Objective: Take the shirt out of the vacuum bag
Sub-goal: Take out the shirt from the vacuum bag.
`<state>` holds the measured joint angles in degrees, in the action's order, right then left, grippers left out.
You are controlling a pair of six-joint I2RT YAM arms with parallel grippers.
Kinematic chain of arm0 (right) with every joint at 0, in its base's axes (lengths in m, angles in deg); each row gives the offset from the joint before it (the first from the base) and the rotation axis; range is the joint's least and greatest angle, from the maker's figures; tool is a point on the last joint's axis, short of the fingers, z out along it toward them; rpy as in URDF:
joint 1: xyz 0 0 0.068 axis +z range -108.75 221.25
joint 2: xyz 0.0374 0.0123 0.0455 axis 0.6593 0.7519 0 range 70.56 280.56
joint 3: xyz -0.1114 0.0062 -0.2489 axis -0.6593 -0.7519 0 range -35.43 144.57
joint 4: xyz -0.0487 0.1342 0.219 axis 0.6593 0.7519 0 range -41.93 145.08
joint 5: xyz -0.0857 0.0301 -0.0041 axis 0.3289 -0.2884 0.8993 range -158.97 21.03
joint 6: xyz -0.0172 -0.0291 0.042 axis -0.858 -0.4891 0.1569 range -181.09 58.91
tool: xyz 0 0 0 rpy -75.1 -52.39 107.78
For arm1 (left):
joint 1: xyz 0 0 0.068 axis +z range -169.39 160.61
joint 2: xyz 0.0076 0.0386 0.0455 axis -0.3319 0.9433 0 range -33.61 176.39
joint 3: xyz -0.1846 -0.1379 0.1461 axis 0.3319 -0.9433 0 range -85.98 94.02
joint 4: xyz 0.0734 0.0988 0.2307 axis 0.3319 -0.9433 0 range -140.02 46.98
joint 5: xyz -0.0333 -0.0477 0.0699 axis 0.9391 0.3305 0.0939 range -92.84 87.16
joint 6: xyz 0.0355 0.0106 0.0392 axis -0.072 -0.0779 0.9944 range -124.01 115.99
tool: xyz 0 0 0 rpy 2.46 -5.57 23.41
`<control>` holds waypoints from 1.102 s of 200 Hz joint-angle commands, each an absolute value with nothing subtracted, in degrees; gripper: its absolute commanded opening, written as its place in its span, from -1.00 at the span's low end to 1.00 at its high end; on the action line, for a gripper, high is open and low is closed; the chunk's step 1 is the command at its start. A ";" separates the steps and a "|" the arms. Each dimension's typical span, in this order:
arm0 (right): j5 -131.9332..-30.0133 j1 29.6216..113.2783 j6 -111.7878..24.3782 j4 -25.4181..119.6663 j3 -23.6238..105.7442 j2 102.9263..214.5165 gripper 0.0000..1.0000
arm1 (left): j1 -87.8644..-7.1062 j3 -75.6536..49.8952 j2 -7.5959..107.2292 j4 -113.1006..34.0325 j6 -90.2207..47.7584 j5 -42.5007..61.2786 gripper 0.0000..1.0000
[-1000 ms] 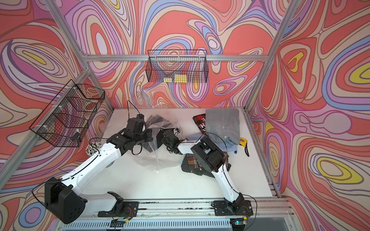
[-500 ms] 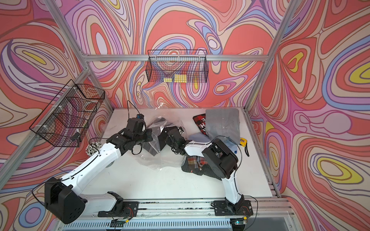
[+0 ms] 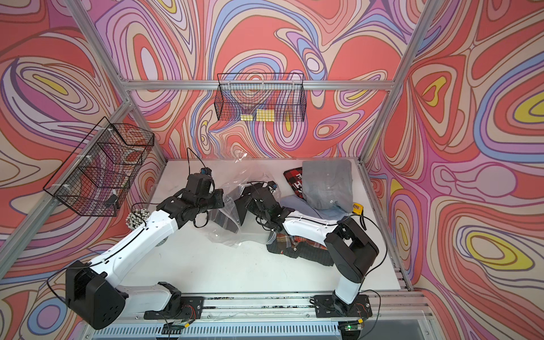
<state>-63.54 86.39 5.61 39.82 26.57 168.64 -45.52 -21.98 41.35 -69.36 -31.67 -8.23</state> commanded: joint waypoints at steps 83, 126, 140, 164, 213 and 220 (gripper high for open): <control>-64.22 87.48 9.94 34.60 18.90 175.97 -0.32 | -45.09 -21.77 41.17 -69.53 -32.09 -8.94 -1.00; -64.89 88.30 11.39 27.85 16.67 178.93 0.08 | -45.08 -21.74 41.25 -69.46 -32.11 -8.73 -1.00; -65.00 88.33 12.53 24.00 15.53 180.24 0.16 | -45.09 -21.79 41.27 -69.47 -32.14 -8.71 -1.00; -66.47 88.59 15.19 19.02 16.23 184.47 0.24 | -45.08 -21.82 41.36 -69.25 -32.22 -8.30 -1.00; -59.92 90.52 19.06 12.85 17.04 189.03 0.66 | -45.05 -22.02 41.36 -69.01 -32.09 -7.98 -1.00; -59.92 90.53 19.14 12.84 17.80 189.66 0.66 | -45.07 -22.08 41.36 -69.03 -32.14 -7.94 -1.00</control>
